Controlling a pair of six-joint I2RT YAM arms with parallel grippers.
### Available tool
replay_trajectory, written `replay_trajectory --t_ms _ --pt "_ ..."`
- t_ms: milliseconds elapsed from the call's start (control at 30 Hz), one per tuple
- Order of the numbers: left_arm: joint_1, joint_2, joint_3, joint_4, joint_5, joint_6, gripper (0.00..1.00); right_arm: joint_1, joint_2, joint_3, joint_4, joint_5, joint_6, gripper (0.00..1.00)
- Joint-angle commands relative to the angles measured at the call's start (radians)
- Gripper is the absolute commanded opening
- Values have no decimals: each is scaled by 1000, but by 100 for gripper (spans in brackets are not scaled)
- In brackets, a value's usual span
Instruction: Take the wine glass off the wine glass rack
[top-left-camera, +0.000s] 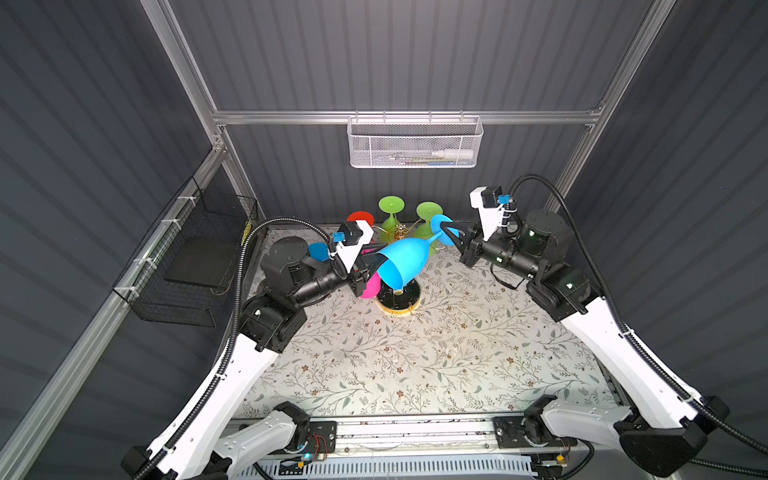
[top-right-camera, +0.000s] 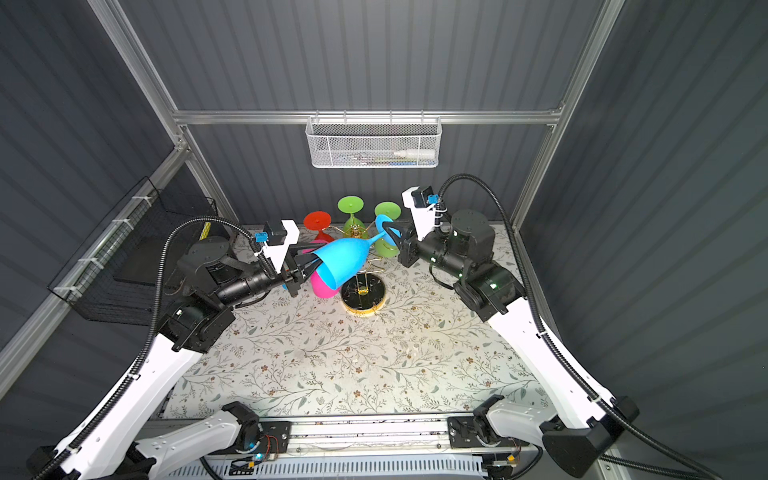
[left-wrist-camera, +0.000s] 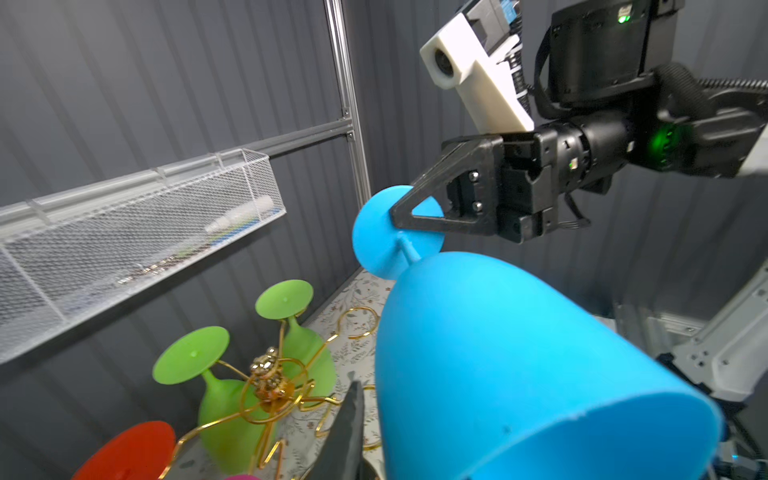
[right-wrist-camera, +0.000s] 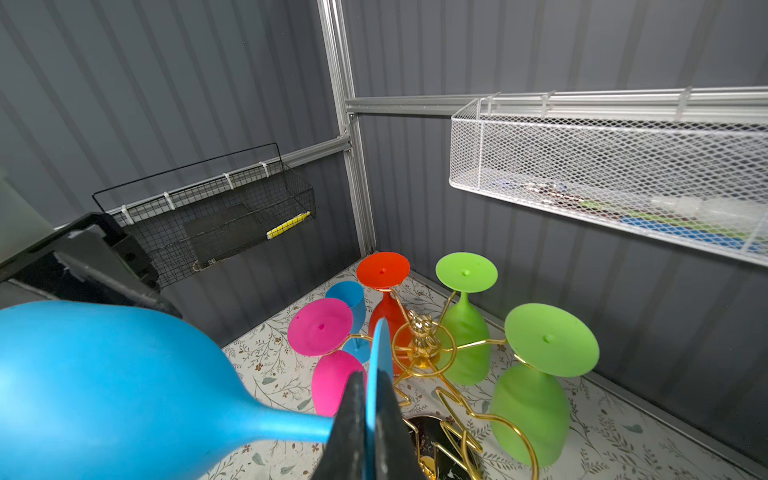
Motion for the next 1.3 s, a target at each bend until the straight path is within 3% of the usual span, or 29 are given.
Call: replay_trajectory --t_ms 0,100,167,267,333,500,567,667,833,933,1000,1100,1267 --pt "1 -7 30 1 0 -11 16 2 -2 -12 30 -55 22 0" --pt "3 -8 38 -12 -4 -13 11 2 -1 -9 29 -54 26 1" --pt "2 -13 54 -30 -16 -13 8 2 -2 -5 26 -49 28 8" --pt "1 -19 91 -74 -71 -16 1 2 -11 0 15 -35 26 27" --pt "2 -27 110 -97 -122 -23 0 1 -22 -2 12 -14 25 35" --pt "1 -41 197 -177 -259 -14 0 -1 -60 -13 0 85 29 72" --pt "1 -36 245 -234 -380 -13 0 -5 -77 -18 -9 116 26 85" --pt "2 35 392 -421 -659 -25 0 -9 -100 -20 -34 149 20 98" --pt "5 187 634 -694 -883 -48 0 -12 -120 -30 -74 178 18 99" --pt "35 224 681 -757 -940 -48 0 -15 -126 -36 -95 214 28 99" --pt "100 237 696 -784 -893 -64 0 -16 -129 -39 -112 234 34 99" --pt "268 266 701 -812 -747 -88 0 -21 -138 -48 -126 243 37 99" --pt "424 319 702 -813 -616 -111 0 -29 -159 -66 -148 242 37 99"
